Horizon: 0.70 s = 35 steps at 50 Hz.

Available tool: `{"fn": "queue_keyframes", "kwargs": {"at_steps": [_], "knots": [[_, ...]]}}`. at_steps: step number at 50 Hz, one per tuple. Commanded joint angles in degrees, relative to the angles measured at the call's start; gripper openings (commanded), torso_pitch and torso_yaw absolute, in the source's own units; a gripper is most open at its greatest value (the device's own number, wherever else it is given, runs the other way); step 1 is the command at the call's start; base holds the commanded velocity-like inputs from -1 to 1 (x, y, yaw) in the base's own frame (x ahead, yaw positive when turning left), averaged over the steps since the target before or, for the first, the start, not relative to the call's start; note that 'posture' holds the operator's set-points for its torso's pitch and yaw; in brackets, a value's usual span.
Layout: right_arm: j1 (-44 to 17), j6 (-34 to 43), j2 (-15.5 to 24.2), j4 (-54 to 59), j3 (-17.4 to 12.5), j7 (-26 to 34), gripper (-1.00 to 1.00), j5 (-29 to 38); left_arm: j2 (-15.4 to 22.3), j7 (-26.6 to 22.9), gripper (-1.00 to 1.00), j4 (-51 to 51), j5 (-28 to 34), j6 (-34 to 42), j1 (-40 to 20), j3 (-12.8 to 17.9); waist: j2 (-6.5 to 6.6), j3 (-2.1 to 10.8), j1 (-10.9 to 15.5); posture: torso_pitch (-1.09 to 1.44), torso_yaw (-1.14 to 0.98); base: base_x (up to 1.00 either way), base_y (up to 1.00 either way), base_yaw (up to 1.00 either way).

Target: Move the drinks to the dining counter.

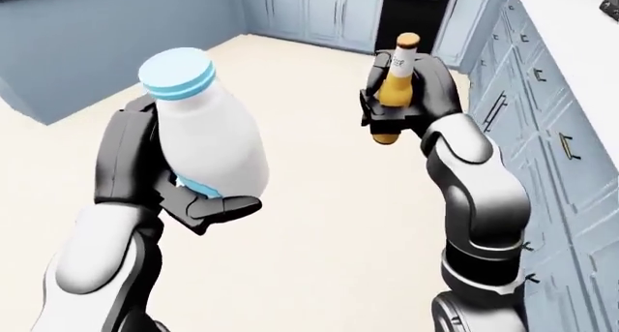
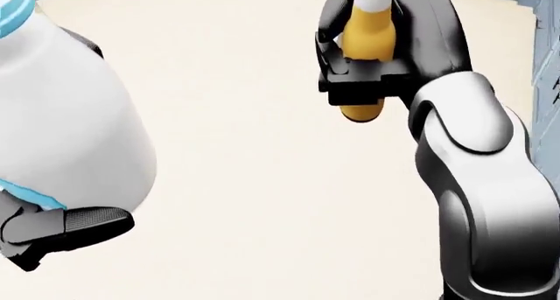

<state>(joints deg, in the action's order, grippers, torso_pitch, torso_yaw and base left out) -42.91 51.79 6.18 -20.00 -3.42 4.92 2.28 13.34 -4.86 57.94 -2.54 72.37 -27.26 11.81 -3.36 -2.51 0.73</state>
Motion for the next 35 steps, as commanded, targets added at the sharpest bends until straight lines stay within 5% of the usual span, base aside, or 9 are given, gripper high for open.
{"fn": "queue_keyframes", "kwargs": {"at_steps": [1,4,6,7,16,19,30,33,35], "knots": [[-2.7,-3.3,-0.5,-2.3,1.2,0.3,-1.00,-1.3,0.6,0.8,-1.00,1.1,1.1,-2.0,-0.7,1.5,-0.84,0.94,0.7,0.00,0.00,0.63,0.00,0.93],[-2.5,-3.8,-0.3,-1.8,1.0,0.1,-1.00,-1.6,0.6,0.9,-1.00,1.2,1.2,-2.0,-0.7,1.3,0.13,0.63,1.4,0.00,0.00,0.61,0.00,0.94],[-2.4,-4.4,-0.1,-1.3,0.9,0.1,-1.00,-1.8,0.6,0.9,-1.00,0.9,1.2,-2.2,-0.9,1.2,7.91,2.08,3.0,0.00,0.00,0.60,0.00,0.94],[-2.4,-4.3,-0.1,-1.3,0.9,0.1,-1.00,-1.8,0.6,1.0,-1.00,0.9,1.3,-2.2,-1.0,1.2,3.60,0.52,1.5,0.00,0.00,0.59,0.00,0.95],[-2.5,-3.1,0.7,-3.0,0.7,0.0,-1.00,-2.0,0.4,1.3,-1.00,1.2,1.4,-0.9,-1.9,0.4,2.07,1.33,4.6,0.00,0.00,0.58,0.00,0.96],[-2.1,-3.4,0.7,-3.3,0.8,0.0,-1.00,-1.9,0.2,1.6,-1.00,1.0,1.7,-0.7,-2.4,-0.4,-4.17,2.20,3.1,0.00,0.00,0.57,0.00,0.97],[-2.1,-3.4,0.6,-3.3,0.3,-0.7,-1.00,-3.1,0.1,1.1,-1.00,0.9,2.2,-1.4,-1.9,-0.3,-0.69,1.09,2.1,0.00,0.00,0.51,0.00,0.99],[-1.9,-3.6,0.7,-2.9,0.4,-1.0,-1.00,-3.4,0.1,1.0,-1.00,1.1,2.3,-0.9,-2.1,-0.3,8.04,1.34,1.6,0.00,0.00,0.46,0.23,0.67],[-2.4,-3.4,0.6,-2.3,-0.3,-2.0,-1.00,-4.1,0.1,0.9,-1.00,1.4,2.3,-0.4,-2.3,-0.2,5.47,-1.00,2.2,0.00,0.00,0.08,0.04,0.00]]}}
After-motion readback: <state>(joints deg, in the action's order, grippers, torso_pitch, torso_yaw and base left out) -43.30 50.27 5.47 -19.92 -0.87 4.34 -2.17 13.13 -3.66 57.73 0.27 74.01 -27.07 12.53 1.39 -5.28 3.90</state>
